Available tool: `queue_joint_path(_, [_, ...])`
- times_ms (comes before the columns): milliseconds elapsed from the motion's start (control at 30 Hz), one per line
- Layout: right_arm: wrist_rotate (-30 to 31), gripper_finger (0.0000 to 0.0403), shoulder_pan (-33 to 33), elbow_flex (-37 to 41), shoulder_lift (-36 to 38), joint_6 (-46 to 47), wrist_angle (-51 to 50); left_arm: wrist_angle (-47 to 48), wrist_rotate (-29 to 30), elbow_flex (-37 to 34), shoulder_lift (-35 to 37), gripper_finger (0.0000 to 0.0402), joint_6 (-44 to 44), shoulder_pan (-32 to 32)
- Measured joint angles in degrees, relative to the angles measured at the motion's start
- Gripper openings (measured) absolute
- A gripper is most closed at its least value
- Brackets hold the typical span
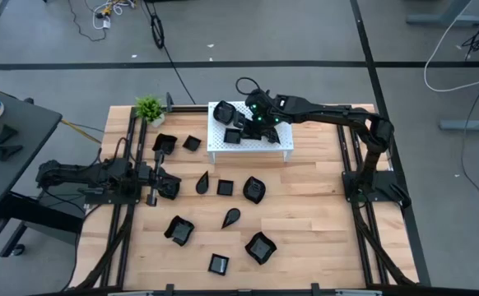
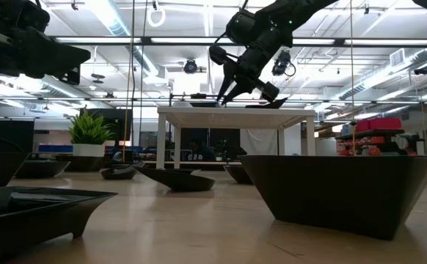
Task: Pick & Place Mini shaped plates
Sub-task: Stack the leaf-shaped plate on top of the leaf-shaped plate on the shelf
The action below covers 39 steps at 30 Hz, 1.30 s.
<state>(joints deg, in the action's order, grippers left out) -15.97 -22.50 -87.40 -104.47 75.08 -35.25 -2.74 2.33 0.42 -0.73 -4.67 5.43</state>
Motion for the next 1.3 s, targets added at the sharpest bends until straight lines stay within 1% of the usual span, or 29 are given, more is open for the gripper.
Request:
queue_joint_path(300, [-1.19,0.0063,2.91,-0.06,1.51,-3.69,0.16,0.00,0.00,0.00,0.00,0.0003,0.00,0.00])
queue_joint_path(533, [-1.19,0.0063,4.74,-0.06,3.40,-10.61,-0.67,0.00,0.00,-0.02,0.00,0.0003,0.00,0.00])
queue_joint_path(767, [0.26,0.0064,7.11,1.01,6.33,-18.95,-3.29,0.00,0.00,-0.01,0.00,0.0003,0.00,0.00])
queue_joint_path(867, [0.48,0.0064,8.24,3.60,8.75,-21.61,-3.66,0.00,0.00,0.00,0.00,0.0003,0.00,0.02])
queue_joint_path(1000, [0.48,0.0064,9.74,9.16,12.95,-23.10,-3.79,0.00,0.02,-0.02,-0.02,0.0003,0.00,0.02])
queue_joint_path(1167, [0.48,0.0064,11.45,17.46,18.75,-22.98,-3.52,0.00,0.00,-0.01,-0.01,0.0003,0.00,0.00])
queue_joint_path(1300, [0.69,0.0064,13.28,23.47,22.83,-19.40,-3.40,0.00,0.00,-0.01,-0.01,0.0003,0.00,0.00])
